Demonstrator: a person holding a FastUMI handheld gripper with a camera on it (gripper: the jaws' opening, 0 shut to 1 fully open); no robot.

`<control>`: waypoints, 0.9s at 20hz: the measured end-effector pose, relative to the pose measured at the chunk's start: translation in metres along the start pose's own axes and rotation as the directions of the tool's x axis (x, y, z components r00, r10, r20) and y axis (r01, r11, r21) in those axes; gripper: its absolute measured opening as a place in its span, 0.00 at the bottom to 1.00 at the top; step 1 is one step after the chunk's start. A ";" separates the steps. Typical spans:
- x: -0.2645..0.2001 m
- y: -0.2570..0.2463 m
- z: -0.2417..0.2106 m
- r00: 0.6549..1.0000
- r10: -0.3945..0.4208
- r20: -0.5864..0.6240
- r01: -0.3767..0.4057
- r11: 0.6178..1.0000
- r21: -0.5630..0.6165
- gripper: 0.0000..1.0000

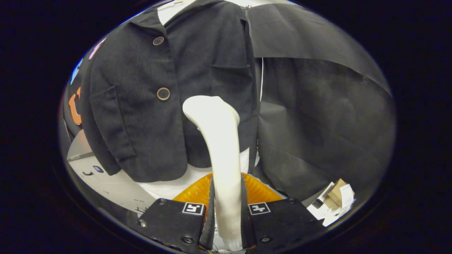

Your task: Iron the clothes twice with a garment steamer, once on the left side and once on the right side.

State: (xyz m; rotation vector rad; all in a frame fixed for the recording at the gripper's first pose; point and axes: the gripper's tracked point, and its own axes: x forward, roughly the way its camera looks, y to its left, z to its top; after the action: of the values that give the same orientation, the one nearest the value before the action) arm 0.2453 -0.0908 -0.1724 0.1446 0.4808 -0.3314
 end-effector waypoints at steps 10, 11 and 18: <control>0.011 -0.005 -0.054 0.996 -0.001 -0.090 -0.001 1.000 -0.021 0.33; 0.010 -0.006 -0.055 0.996 -0.001 -0.092 -0.001 1.000 -0.018 0.32; -0.016 -0.010 -0.038 0.999 0.018 -0.049 -0.018 1.000 -0.009 0.33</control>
State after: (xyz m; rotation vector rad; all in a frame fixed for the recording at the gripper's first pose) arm 0.2127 -0.0876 -0.1986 0.1484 0.5291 -0.3086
